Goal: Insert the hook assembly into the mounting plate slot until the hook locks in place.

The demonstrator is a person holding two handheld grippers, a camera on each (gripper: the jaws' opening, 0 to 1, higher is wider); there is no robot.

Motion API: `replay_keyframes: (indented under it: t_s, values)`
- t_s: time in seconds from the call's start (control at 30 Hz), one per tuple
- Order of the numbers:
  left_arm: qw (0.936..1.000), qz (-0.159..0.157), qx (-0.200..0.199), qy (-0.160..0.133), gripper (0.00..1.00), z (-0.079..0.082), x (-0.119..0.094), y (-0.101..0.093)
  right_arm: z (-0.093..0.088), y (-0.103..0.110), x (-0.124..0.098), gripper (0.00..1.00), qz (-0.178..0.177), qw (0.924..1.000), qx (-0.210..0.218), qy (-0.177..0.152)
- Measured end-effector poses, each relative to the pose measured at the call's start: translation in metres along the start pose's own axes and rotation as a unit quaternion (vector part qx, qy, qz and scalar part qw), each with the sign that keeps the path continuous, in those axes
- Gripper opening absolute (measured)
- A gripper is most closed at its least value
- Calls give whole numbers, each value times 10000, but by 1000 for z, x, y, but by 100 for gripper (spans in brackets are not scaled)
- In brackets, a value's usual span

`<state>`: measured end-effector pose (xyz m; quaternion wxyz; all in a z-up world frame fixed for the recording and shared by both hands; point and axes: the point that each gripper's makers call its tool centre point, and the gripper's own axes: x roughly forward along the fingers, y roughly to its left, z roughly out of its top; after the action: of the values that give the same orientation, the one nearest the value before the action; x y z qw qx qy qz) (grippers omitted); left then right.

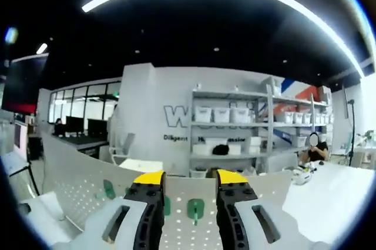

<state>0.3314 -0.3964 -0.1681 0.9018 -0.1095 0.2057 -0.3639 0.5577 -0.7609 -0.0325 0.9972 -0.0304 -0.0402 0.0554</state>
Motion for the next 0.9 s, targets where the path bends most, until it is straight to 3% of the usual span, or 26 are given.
replay_keyframes:
  t_s: [0.2,0.37,0.63,0.77,0.9]
  values:
    - [9999,81,49,-131,97,0,-12,0,-27,33,-33,52,459,9969,470,436]
    - [9997,196,-27,-112,99,-8,-19,5,-56,56,-68,60,552,9937,337,917]
    - [9995,283,-42,-108,100,-14,-27,5,-94,87,-127,68,587,9878,422,1382]
    - [9995,298,-22,-120,100,-14,-28,3,-113,102,-144,77,751,9788,922,1665]
    - [9994,321,36,-139,100,-14,-30,0,-114,110,-156,80,840,9795,733,1675]
